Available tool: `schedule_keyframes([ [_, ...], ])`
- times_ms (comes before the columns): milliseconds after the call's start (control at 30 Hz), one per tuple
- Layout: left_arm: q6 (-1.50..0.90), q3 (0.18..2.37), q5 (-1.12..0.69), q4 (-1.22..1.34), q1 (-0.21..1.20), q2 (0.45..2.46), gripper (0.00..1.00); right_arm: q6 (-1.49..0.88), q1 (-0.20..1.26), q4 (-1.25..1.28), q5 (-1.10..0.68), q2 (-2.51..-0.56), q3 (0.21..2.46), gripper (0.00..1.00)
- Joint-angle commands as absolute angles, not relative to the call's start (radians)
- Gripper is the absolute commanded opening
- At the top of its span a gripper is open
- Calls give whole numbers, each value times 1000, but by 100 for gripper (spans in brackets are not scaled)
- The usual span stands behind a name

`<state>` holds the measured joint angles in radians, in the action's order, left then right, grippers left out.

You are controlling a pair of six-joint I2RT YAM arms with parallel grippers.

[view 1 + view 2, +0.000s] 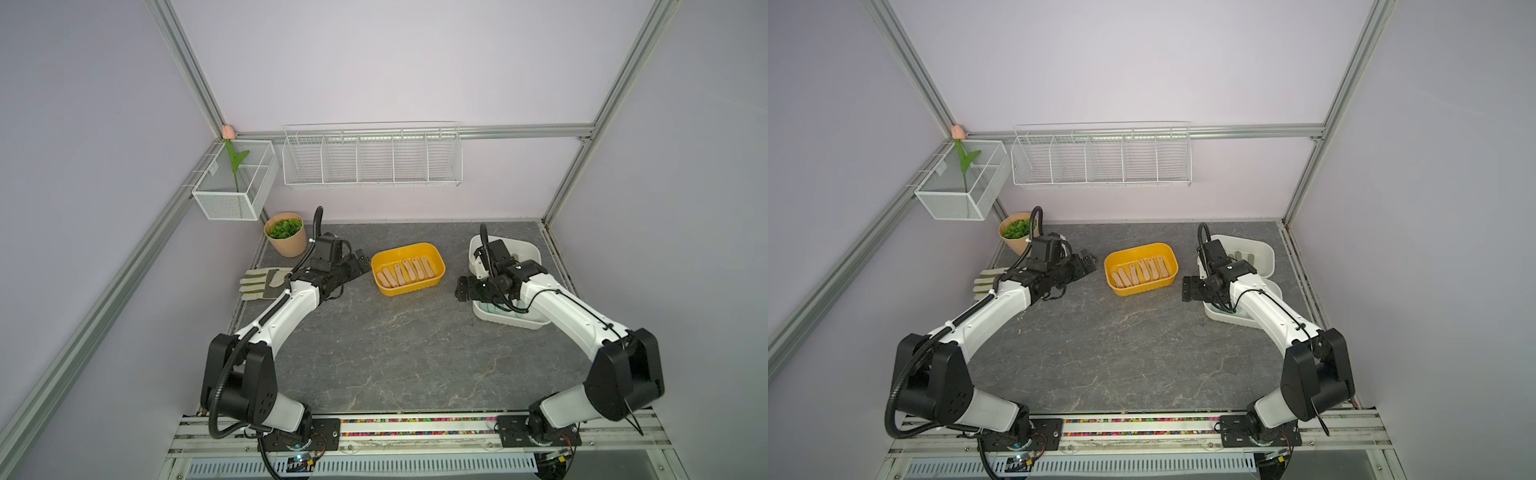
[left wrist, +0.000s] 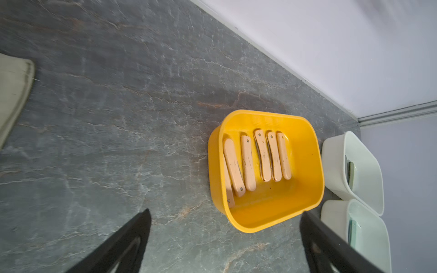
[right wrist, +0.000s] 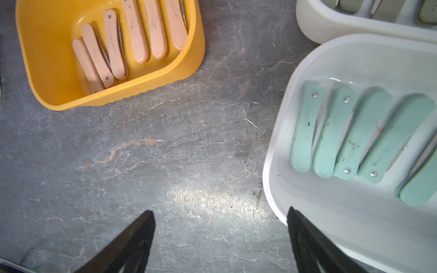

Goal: Place the fruit knives into the storage box by color
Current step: Reset both arms

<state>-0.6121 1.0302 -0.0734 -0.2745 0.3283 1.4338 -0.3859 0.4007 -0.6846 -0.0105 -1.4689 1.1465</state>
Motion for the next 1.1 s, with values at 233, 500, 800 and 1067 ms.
schedule_keyframes([
  [233, -403, 744, 256, -74, 330, 1120, 99, -382, 396, -404, 121, -1239, 918, 89],
  [500, -270, 467, 383, 206, 328, 900, 99, -346, 348, -240, 298, -1051, 706, 89],
  [800, -122, 340, 543, 396, 321, 925, 99, -274, 212, 57, 394, -1023, 514, 89],
  [1067, -73, 306, 567, 628, 212, 1141, 99, -182, 123, 285, 530, -1104, 452, 89],
])
